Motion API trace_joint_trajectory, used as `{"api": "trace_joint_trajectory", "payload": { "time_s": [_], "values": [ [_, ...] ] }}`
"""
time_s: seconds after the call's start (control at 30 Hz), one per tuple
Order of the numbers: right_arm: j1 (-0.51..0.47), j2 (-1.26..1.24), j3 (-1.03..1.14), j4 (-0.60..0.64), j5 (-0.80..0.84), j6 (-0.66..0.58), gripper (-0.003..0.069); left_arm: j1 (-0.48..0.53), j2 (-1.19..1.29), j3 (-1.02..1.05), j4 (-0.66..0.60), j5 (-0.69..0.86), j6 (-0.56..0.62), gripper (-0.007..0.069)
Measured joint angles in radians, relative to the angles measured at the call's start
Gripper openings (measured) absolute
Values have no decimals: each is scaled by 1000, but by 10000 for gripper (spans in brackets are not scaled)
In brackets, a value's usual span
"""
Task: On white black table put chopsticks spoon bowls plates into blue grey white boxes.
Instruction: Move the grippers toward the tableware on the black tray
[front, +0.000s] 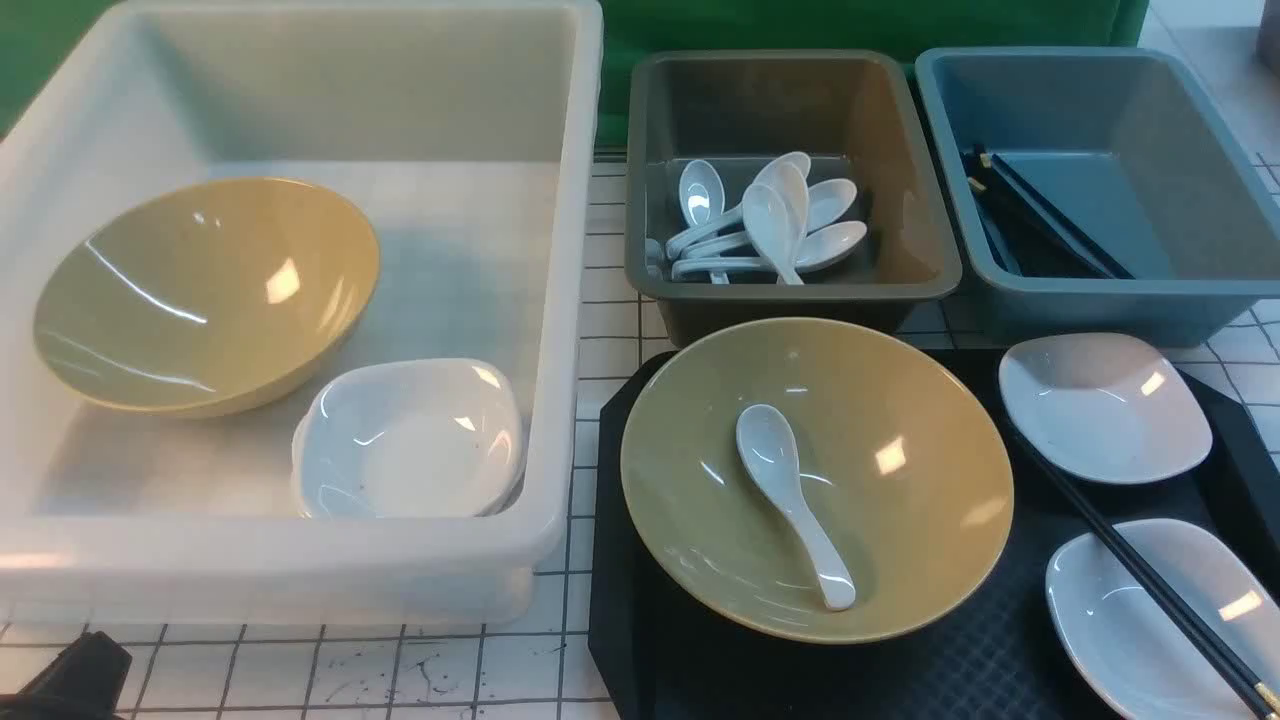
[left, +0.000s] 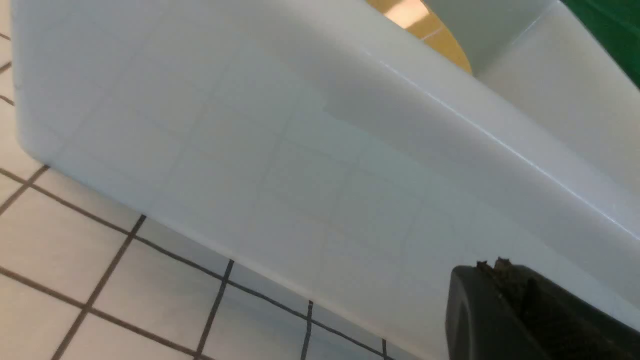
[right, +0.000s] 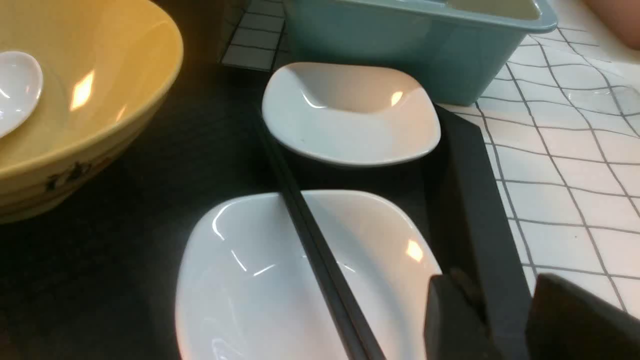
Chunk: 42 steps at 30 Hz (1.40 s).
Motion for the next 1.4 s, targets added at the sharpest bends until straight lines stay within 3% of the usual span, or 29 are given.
{"api": "trace_joint_trajectory", "payload": {
  "time_s": [0.83,0.97,1.17,1.4],
  "values": [
    [0,0,0,0,0,0,236,0,0,2,-21,-26,-11,0],
    [0,0,0,0,0,0,236,0,0,8,-210,-113,-89,0],
    [0,0,0,0,0,0,236,0,0,8,-595,-196,-175,0],
    [0,0,0,0,0,0,236,0,0,8,-749,-276,-178,0]
  ]
}}
